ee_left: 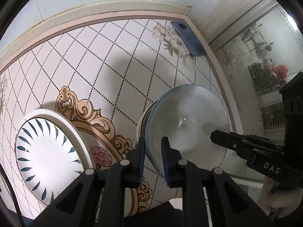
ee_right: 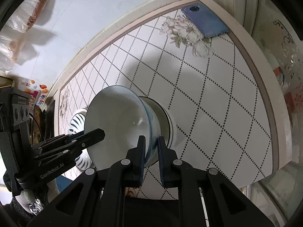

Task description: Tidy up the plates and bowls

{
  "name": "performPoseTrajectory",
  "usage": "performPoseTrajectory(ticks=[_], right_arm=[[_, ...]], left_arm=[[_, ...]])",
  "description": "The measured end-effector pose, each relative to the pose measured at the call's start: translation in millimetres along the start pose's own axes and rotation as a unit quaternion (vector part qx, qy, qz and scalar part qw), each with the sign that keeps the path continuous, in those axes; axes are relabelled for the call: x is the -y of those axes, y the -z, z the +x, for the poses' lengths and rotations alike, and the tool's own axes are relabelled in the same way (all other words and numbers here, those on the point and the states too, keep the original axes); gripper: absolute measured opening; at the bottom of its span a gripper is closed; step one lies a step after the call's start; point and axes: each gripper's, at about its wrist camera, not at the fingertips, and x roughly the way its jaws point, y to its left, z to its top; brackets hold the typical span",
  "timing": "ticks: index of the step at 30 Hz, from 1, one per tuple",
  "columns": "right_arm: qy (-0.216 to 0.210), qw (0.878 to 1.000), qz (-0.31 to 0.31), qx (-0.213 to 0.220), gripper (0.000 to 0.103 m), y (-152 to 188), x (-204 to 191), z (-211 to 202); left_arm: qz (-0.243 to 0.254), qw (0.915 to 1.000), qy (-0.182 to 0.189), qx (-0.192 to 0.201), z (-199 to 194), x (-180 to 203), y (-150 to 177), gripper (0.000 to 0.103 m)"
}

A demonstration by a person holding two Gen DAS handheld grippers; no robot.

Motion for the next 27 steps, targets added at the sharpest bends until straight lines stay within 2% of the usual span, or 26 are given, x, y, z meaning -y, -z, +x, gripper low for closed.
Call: performPoseTrajectory(ticks=[27], right_arm=[[0.013,1.0,0.008,-0.016,0.015,-2,7,17]], left_arm=[[0.014,0.9992,-0.028,-0.026,20,4,-4,0.014]])
